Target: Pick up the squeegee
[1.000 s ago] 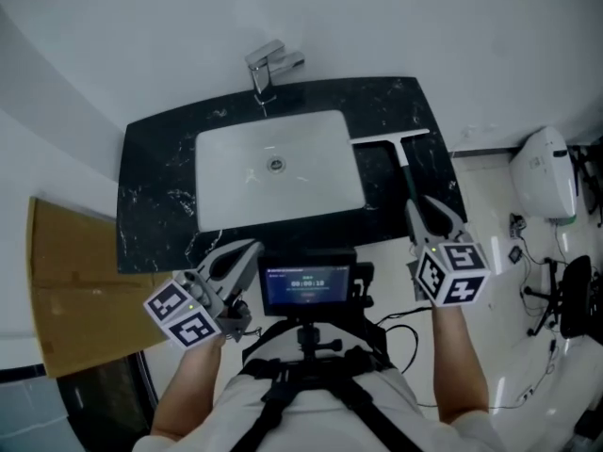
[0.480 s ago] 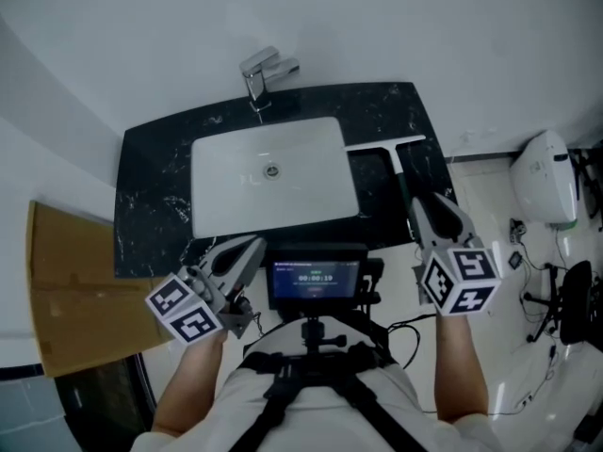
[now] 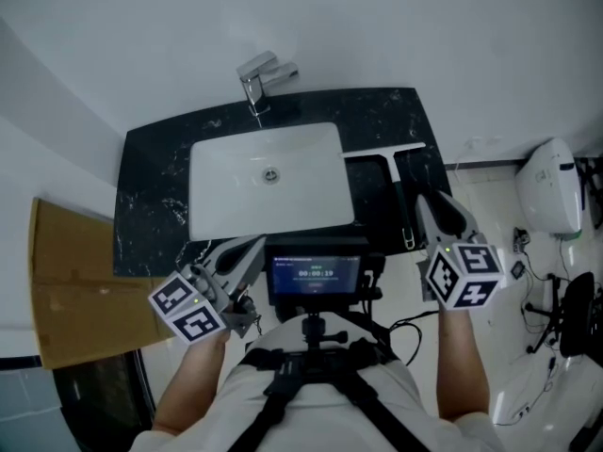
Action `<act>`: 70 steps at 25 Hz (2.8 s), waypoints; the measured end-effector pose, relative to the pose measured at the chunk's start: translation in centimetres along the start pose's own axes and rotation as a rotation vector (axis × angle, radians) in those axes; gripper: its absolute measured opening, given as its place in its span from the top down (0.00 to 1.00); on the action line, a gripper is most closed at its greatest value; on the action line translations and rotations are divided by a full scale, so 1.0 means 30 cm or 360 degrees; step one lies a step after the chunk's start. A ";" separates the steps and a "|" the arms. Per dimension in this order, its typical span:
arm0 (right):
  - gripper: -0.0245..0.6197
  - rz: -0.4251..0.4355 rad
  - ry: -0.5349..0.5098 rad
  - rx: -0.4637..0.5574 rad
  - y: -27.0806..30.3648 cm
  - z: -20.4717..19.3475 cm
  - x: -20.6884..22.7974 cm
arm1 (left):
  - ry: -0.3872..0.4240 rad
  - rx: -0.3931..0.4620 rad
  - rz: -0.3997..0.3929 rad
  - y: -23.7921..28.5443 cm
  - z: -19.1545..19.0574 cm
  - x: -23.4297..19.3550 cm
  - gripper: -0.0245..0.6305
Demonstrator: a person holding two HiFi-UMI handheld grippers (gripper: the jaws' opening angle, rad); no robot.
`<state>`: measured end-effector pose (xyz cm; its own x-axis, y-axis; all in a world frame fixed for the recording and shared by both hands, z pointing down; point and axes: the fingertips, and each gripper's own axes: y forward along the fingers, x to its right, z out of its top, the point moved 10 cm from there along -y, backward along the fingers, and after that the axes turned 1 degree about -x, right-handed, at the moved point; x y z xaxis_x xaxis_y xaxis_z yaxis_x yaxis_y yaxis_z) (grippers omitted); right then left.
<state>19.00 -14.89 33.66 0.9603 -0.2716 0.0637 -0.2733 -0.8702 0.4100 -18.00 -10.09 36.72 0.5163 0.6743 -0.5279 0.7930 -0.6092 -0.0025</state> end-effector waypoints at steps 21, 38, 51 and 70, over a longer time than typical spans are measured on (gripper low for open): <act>0.77 0.0062 0.0012 -0.0036 0.090 -0.015 0.050 | 0.0010 -0.0015 0.0058 0.051 0.008 0.007 0.97; 0.85 0.0042 0.0031 -0.0098 0.143 -0.074 0.092 | -0.0002 -0.0020 0.0088 0.058 -0.001 0.010 0.97; 0.83 -0.0008 -0.0020 -0.0181 0.223 -0.114 0.109 | -0.0014 -0.0001 0.0135 0.041 -0.002 0.006 0.97; 0.70 -0.0041 -0.0043 -0.0320 0.341 -0.190 0.140 | -0.0022 0.0015 0.0183 0.029 0.009 -0.007 0.97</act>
<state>20.55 -22.60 43.31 0.9642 -0.2638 0.0278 -0.2297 -0.7779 0.5849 -17.51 -10.88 36.61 0.5991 0.5939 -0.5369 0.7257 -0.6861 0.0509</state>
